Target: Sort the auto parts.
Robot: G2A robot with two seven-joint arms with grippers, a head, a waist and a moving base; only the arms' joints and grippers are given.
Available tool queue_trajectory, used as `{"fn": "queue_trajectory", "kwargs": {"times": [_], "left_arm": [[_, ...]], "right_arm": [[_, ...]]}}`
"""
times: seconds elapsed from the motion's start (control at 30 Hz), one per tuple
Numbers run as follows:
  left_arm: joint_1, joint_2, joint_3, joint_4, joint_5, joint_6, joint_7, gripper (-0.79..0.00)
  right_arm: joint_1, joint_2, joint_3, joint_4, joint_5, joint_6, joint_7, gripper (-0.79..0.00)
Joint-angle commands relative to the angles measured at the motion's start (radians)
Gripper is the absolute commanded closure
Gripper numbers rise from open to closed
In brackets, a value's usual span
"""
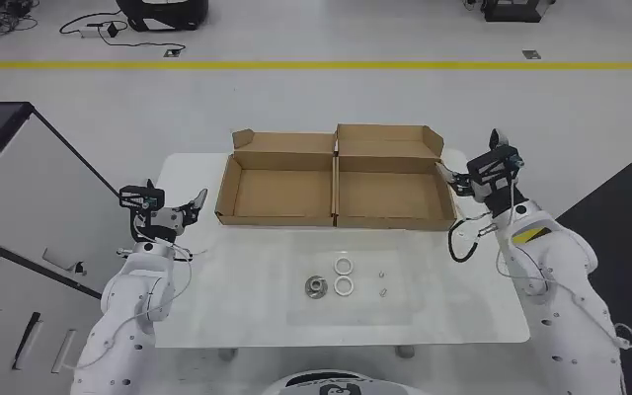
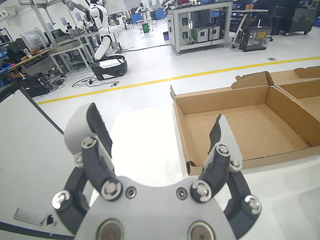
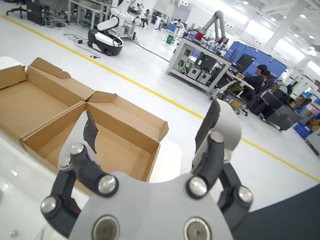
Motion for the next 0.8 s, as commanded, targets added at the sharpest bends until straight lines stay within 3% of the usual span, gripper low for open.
{"fn": "queue_trajectory", "kwargs": {"times": [0.0,0.27,0.47,0.77], "left_arm": [[0.0,0.0,0.0,0.0,0.0,0.0,0.0,-0.785],[0.0,0.0,0.0,0.0,0.0,0.0,0.0,-0.785],[0.0,0.0,0.0,0.0,0.0,0.0,0.0,-0.785],[0.0,0.0,0.0,0.0,0.0,0.0,0.0,-0.785]], "right_arm": [[0.015,0.007,0.009,-0.032,0.011,-0.102,0.062,-0.785],[0.099,0.036,0.031,-0.1,0.027,-0.438,0.246,-0.785],[0.187,0.054,0.009,-0.095,0.07,-0.609,0.333,-0.785],[0.339,0.097,-0.115,-0.046,0.281,-0.648,0.558,-0.785]]}}
